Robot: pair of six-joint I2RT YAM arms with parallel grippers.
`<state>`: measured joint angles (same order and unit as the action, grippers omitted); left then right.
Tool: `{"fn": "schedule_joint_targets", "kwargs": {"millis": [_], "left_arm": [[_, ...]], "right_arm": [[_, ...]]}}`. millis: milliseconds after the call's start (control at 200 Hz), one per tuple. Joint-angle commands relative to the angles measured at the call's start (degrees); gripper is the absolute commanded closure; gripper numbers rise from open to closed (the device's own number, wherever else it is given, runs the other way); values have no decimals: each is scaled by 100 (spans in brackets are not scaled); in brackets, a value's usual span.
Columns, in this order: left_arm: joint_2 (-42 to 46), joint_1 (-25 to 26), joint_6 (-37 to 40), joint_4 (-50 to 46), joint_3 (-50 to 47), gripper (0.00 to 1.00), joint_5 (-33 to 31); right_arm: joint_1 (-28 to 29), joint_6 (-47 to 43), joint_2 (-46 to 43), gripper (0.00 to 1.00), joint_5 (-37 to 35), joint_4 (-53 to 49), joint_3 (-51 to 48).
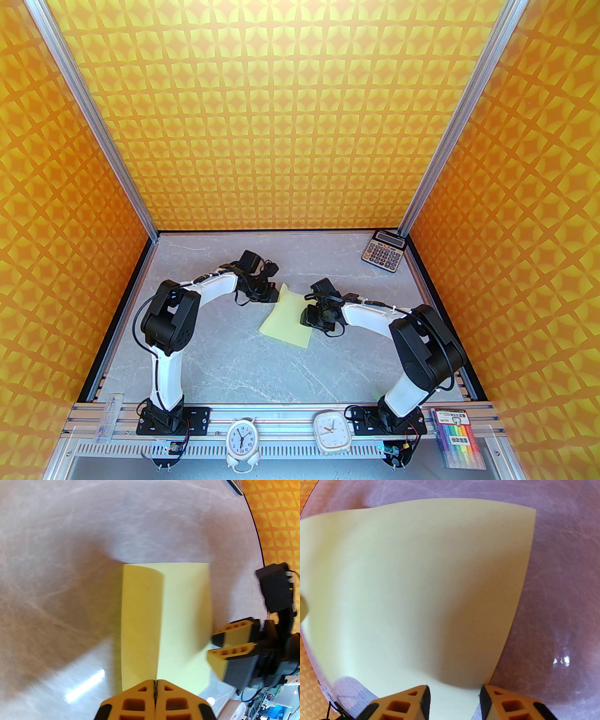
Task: Fold a paper plane with a square sheet of paper (fold left side to right side)
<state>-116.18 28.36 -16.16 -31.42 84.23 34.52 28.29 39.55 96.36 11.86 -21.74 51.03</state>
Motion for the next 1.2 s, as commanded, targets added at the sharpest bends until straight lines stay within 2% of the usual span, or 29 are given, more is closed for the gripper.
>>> {"fn": "schedule_joint_targets", "kwargs": {"millis": [0, 180, 375, 410, 600, 720, 865, 1070, 1195], "left_arm": [[201, 196, -346, -736, 475, 100, -327], [-24, 585, -954, -989, 916, 100, -427], [-295, 902, -1389, -1212, 1261, 100, -810], [-353, 1099, -1442, -1238, 1316, 100, -847], [-559, 1316, -1717, -1389, 1526, 100, -1068], [-635, 1365, -1955, -1342, 1566, 100, -1100], [-787, 1387, -2082, -1416, 1790, 100, -1097], [-969, 1426, -2162, -1516, 2021, 100, -1114], [-1063, 1427, -2212, -1538, 2108, 100, -1115]], "right_arm": [[-50, -227, 56, 59, 163, 292, -121], [-135, -311, -138, 59, 244, 399, -243], [-253, -187, -1037, 55, 329, 632, -740], [-263, -103, -1246, 54, 417, 795, -895], [-254, 877, -2287, 51, 948, 2092, -1889], [-206, 1342, -2648, 51, 917, 2697, -2372], [-91, 1759, -2671, 53, 782, 3296, -2728], [163, 2272, -2170, 53, 791, 4398, -2870], [229, 2277, -1968, 52, 752, 4424, -2725]]}}
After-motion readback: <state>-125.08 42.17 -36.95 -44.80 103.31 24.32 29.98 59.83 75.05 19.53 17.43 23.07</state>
